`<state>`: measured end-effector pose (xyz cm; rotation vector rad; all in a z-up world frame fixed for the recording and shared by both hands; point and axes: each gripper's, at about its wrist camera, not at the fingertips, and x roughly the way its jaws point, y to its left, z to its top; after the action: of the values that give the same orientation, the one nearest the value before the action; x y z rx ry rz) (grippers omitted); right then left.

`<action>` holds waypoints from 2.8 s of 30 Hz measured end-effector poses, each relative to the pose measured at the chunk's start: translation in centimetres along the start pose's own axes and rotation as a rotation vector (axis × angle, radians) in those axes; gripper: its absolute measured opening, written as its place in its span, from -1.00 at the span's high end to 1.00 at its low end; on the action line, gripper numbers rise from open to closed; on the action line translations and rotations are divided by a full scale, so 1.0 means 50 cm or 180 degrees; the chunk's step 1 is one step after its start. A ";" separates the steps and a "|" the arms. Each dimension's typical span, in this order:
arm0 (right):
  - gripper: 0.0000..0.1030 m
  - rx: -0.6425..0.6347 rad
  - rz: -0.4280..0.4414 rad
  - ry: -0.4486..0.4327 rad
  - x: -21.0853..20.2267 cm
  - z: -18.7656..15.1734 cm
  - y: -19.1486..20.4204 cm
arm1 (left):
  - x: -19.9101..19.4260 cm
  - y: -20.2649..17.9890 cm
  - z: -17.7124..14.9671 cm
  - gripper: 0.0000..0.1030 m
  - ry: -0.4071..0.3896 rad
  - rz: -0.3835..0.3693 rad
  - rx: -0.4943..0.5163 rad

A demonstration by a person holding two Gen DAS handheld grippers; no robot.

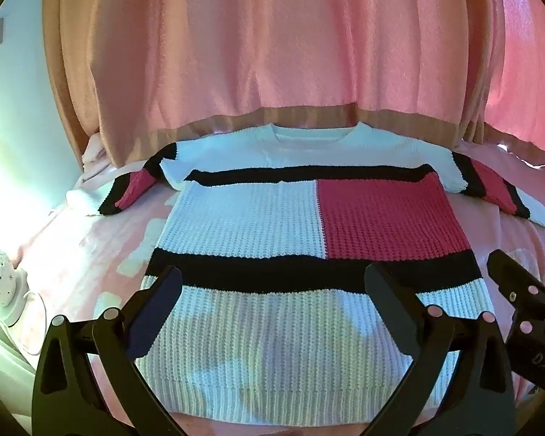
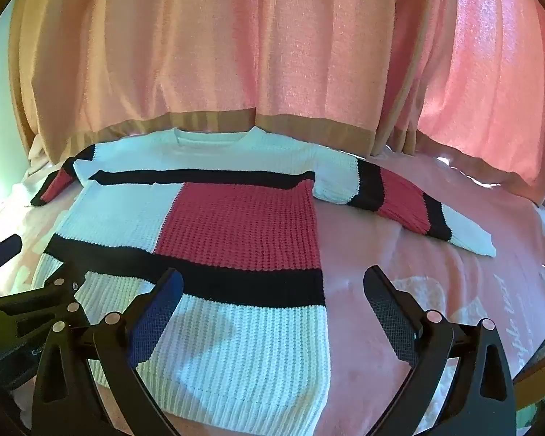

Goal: Fold small clothes

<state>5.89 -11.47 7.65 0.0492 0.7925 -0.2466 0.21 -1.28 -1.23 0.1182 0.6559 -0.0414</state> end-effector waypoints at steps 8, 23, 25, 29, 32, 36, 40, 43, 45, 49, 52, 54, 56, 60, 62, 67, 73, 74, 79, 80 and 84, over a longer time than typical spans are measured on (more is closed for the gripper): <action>-0.90 0.0000 -0.0003 0.0002 -0.001 0.001 0.002 | 0.002 -0.004 -0.007 -0.91 0.0025 -0.0016 0.0000; -0.90 0.0003 -0.0008 0.0001 -0.001 -0.001 0.002 | 0.004 -0.012 -0.001 -0.91 0.0037 -0.0044 0.0042; -0.90 0.0008 -0.0010 0.0004 0.001 -0.001 0.002 | 0.004 -0.014 -0.001 -0.91 0.0042 -0.0046 0.0044; -0.90 0.0012 -0.0009 0.0001 0.001 -0.002 0.000 | 0.005 -0.015 0.001 -0.91 0.0049 -0.0050 0.0043; -0.90 0.0015 -0.0008 0.0009 0.001 0.000 0.000 | 0.007 -0.017 0.001 -0.91 0.0063 -0.0049 0.0048; -0.90 0.0017 -0.0007 0.0011 0.001 -0.001 -0.001 | 0.009 -0.020 0.000 -0.91 0.0080 -0.0037 0.0051; -0.90 0.0018 -0.0004 0.0012 0.001 -0.001 -0.001 | 0.008 -0.019 -0.001 -0.91 0.0083 -0.0037 0.0048; -0.90 0.0018 -0.0009 0.0011 0.001 -0.001 -0.001 | 0.009 -0.016 0.000 -0.91 0.0086 -0.0045 0.0050; -0.90 0.0025 -0.0009 0.0016 0.002 -0.003 -0.001 | 0.009 -0.017 0.000 -0.91 0.0091 -0.0046 0.0048; -0.90 0.0044 -0.0013 0.0032 0.007 -0.006 -0.004 | 0.011 -0.018 0.001 -0.91 0.0099 -0.0044 0.0061; -0.90 0.0061 -0.0041 0.0042 0.013 -0.006 -0.014 | 0.015 -0.021 0.000 -0.91 0.0122 -0.0041 0.0059; -0.90 0.0105 -0.0067 0.0057 0.022 -0.001 -0.030 | 0.021 -0.022 0.000 -0.91 0.0158 -0.0044 0.0042; -0.90 0.0111 -0.0151 0.0051 0.034 0.013 -0.057 | 0.030 -0.024 0.006 -0.91 0.0203 -0.0027 0.0028; -0.90 0.0166 -0.0250 -0.0062 0.068 0.112 -0.195 | 0.044 -0.034 0.062 -0.91 0.0260 -0.0132 0.0135; -0.90 0.0356 -0.0428 -0.0135 0.080 0.167 -0.292 | 0.049 -0.034 0.090 -0.91 0.0198 -0.0146 0.0152; -0.90 0.0617 -0.0907 -0.0371 0.061 0.207 -0.419 | 0.068 -0.052 0.120 -0.91 -0.0078 0.0033 0.0373; -0.90 0.0380 -0.0252 -0.0174 0.054 0.133 -0.284 | 0.102 -0.035 0.095 -0.91 0.0177 0.0097 0.0224; -0.90 0.0320 -0.0179 -0.0147 0.055 0.121 -0.257 | 0.099 -0.032 0.094 -0.91 0.0151 0.0139 0.0211; -0.90 0.0165 0.0139 0.0088 0.077 0.073 -0.166 | 0.085 -0.028 0.096 -0.91 0.0117 0.0136 0.0103; -0.90 0.0126 0.0174 0.0105 0.079 0.068 -0.152 | 0.083 -0.030 0.098 -0.91 0.0105 0.0121 0.0085; -0.90 -0.0012 0.0118 0.0067 0.086 0.070 -0.125 | 0.087 -0.041 0.102 -0.91 0.0095 0.0073 0.0108</action>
<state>9.76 -18.89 7.34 0.0630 0.8121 -0.2098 6.58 -3.93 -0.05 0.1594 0.6838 -0.0286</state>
